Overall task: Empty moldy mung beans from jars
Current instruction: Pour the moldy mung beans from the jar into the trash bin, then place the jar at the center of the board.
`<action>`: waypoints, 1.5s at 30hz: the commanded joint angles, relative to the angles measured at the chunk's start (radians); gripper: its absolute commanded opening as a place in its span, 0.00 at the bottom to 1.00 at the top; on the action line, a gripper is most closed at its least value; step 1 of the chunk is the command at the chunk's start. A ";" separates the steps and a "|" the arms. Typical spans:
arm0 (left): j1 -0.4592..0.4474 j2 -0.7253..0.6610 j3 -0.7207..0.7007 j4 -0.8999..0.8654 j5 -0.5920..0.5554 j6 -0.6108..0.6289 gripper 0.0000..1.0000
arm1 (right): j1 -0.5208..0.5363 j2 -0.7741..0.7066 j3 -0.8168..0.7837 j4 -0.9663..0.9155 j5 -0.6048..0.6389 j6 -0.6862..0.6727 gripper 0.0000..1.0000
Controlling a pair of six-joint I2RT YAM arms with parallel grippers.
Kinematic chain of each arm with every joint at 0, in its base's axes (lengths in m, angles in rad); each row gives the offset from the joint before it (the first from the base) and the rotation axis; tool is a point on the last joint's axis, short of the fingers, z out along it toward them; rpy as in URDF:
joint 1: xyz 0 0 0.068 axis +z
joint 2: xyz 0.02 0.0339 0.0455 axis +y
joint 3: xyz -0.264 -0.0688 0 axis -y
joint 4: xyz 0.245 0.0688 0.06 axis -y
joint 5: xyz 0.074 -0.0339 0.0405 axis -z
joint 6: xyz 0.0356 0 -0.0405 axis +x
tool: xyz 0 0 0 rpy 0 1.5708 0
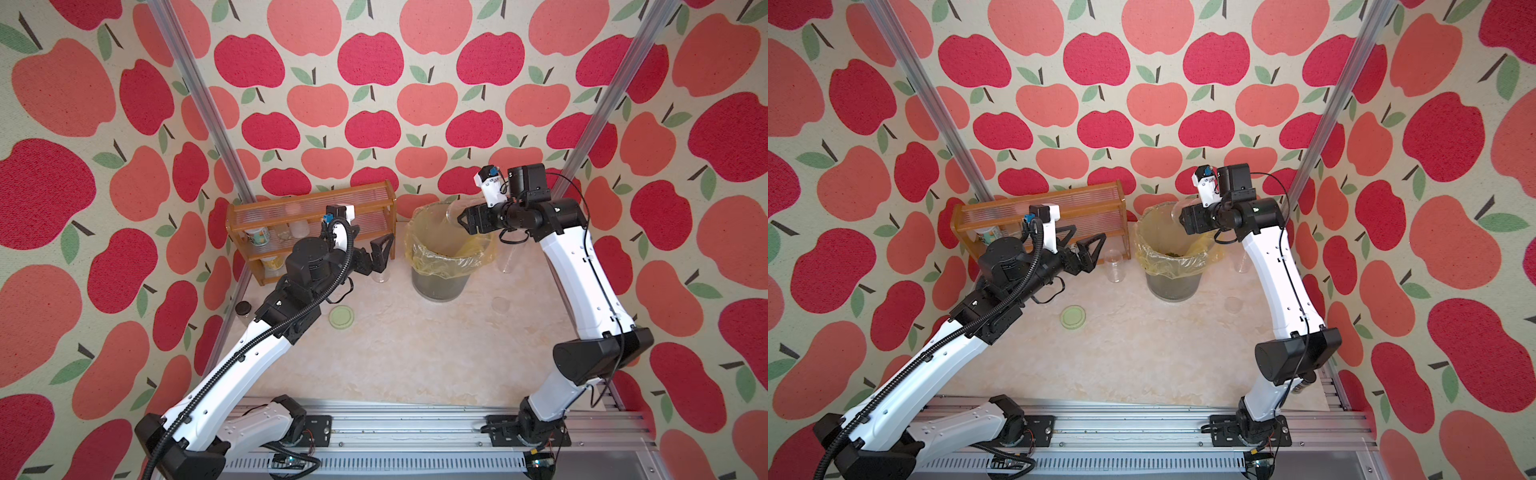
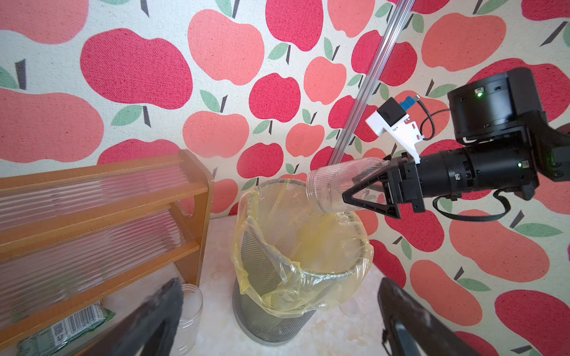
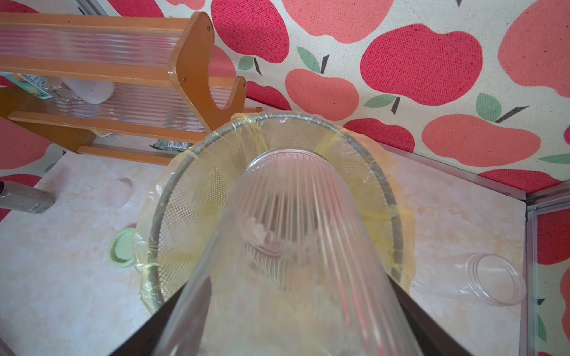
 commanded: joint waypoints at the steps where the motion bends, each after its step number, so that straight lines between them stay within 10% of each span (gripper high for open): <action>1: 0.005 0.034 0.038 0.007 0.027 0.000 1.00 | 0.012 -0.102 -0.058 0.134 -0.051 0.033 0.39; 5: 0.023 0.076 0.063 0.068 0.108 -0.032 1.00 | 0.005 -0.084 -0.009 0.136 -0.089 -0.036 0.39; 18: 0.002 0.195 0.209 0.240 0.322 -0.227 1.00 | 0.143 -0.582 -0.817 1.122 -0.171 -0.243 0.40; 45: 0.057 0.485 0.329 0.438 0.570 -0.580 0.89 | 0.184 -0.489 -0.910 1.494 -0.147 -0.190 0.39</action>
